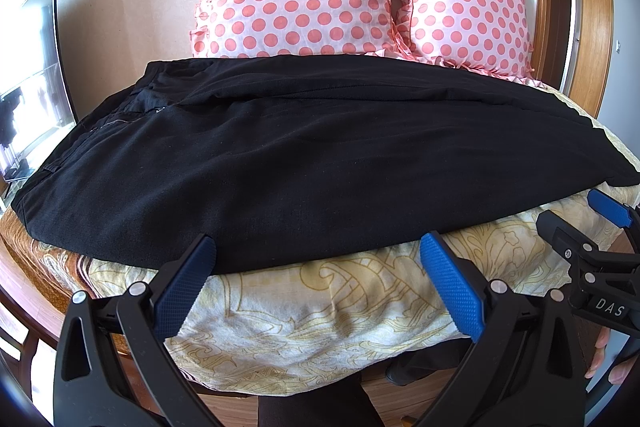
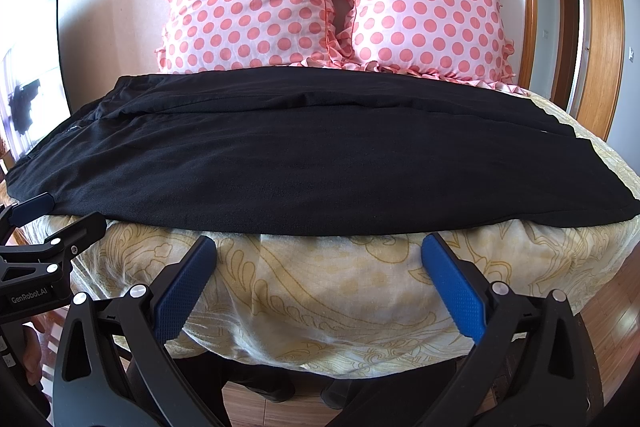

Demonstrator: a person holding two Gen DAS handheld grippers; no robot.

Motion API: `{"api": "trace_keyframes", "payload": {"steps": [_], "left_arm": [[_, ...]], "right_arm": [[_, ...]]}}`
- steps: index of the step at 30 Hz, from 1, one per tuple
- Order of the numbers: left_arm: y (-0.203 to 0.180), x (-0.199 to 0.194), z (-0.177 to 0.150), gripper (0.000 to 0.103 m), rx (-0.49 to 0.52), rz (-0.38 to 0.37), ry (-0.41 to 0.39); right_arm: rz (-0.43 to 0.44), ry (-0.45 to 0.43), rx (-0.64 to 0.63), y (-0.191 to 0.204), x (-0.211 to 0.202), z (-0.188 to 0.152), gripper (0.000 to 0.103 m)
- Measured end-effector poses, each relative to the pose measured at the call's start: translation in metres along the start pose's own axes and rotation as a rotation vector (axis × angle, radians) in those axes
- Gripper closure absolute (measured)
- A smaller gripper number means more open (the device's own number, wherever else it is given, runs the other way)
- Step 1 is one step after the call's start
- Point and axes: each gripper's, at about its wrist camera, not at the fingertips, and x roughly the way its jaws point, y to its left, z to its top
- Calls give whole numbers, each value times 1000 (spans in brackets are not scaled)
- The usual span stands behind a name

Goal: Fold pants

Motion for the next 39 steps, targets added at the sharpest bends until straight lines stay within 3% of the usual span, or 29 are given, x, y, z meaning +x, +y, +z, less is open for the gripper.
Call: {"api": "trace_keyframes", "payload": {"steps": [20,28,33,37,39], "left_arm": [[0,0,0,2,0,0,1],[0,-1,0,2,7,-6,0],[13,-14,9,2,-19,-69,-3],[30,-25,35,2,-75,-70,-72],[37,-24,50,2,-103,-23,-125]], "right_arm": [[2,2,-2,0,-2,2,1],[57,32,-29,-1,1,6,1],[179,20,81,-39,-17,30,1],[105,-84,194,-100,-37,76,1],[44,-101,256,-136,-30,108,1]]}}
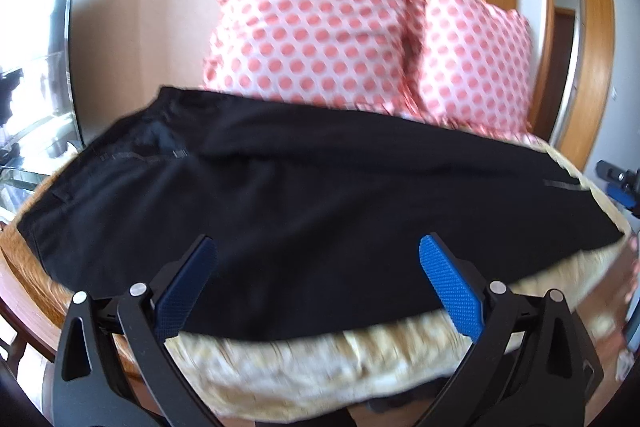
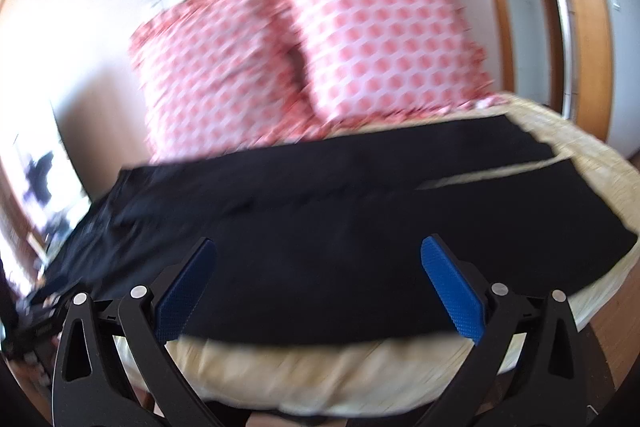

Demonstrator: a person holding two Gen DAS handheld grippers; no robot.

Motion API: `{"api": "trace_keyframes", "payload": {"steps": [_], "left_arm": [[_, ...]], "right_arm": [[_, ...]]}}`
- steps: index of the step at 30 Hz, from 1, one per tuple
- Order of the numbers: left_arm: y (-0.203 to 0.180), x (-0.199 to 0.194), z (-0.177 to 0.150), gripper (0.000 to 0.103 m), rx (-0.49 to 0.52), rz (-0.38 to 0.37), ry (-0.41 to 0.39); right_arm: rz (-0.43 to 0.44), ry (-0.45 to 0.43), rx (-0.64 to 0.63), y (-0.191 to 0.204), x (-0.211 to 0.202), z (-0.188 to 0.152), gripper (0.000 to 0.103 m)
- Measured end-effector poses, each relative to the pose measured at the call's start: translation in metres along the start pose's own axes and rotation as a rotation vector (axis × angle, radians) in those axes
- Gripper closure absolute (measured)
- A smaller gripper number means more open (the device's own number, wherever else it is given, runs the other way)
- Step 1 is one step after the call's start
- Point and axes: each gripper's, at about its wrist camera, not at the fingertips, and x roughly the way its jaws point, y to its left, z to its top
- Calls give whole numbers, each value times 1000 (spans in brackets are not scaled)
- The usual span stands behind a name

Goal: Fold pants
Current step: 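Reach the right gripper to the black pants leg end and grasp it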

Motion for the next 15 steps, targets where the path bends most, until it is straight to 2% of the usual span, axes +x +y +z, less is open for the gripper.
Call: {"api": "trace_keyframes", "payload": {"steps": [4,9,13,15], "left_arm": [[8,12,17,2,-62,47,-45],[18,28,23,2,-142,16,-49],[22,42,24,2,-152,28,-55],[24,52,24,2,-146,47,-41]], "right_arm": [[-204,43,59,-44,53,62,1],[-436,147,104,-93,144,115,1],[-579,222,158,-121,215,137,1],[-622,261,229,-140,247,142,1]]}}
